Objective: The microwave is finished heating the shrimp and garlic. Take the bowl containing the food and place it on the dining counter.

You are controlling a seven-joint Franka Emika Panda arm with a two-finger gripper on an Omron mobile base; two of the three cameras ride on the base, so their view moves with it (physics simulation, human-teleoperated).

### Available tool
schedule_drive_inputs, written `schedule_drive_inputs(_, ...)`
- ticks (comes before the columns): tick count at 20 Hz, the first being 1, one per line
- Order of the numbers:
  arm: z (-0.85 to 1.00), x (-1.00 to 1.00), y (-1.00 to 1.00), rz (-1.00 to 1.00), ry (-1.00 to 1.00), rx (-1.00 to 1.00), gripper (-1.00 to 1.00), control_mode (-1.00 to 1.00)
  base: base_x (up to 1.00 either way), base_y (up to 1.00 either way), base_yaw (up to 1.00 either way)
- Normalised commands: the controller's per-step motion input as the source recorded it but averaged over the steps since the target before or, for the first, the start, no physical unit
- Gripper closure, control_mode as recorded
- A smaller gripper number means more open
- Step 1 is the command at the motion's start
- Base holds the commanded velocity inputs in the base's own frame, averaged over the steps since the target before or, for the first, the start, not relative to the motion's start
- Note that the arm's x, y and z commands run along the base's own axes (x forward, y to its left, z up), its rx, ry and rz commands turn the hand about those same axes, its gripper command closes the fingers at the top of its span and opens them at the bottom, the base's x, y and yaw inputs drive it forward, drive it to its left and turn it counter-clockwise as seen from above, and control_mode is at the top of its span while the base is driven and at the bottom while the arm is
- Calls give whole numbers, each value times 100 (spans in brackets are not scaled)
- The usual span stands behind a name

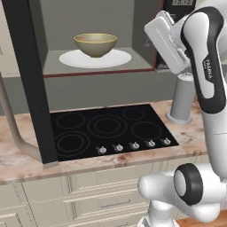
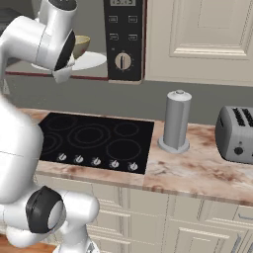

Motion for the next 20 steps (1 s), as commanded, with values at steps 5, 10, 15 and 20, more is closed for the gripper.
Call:
schedule_drive_inputs(5, -7, 60, 6, 0, 0, 0, -100, -100, 0, 0, 0)
schedule_drive_inputs(10, -3, 66, 17, -2, -1, 0, -100, -100, 0, 0, 0)
schedule_drive_inputs(15, -2, 59, 17, -2, 0, 0, -100, -100, 0, 0, 0)
schedule_drive_inputs(20, 0, 58, 16, -1, 0, 0, -100, -100, 0, 0, 0)
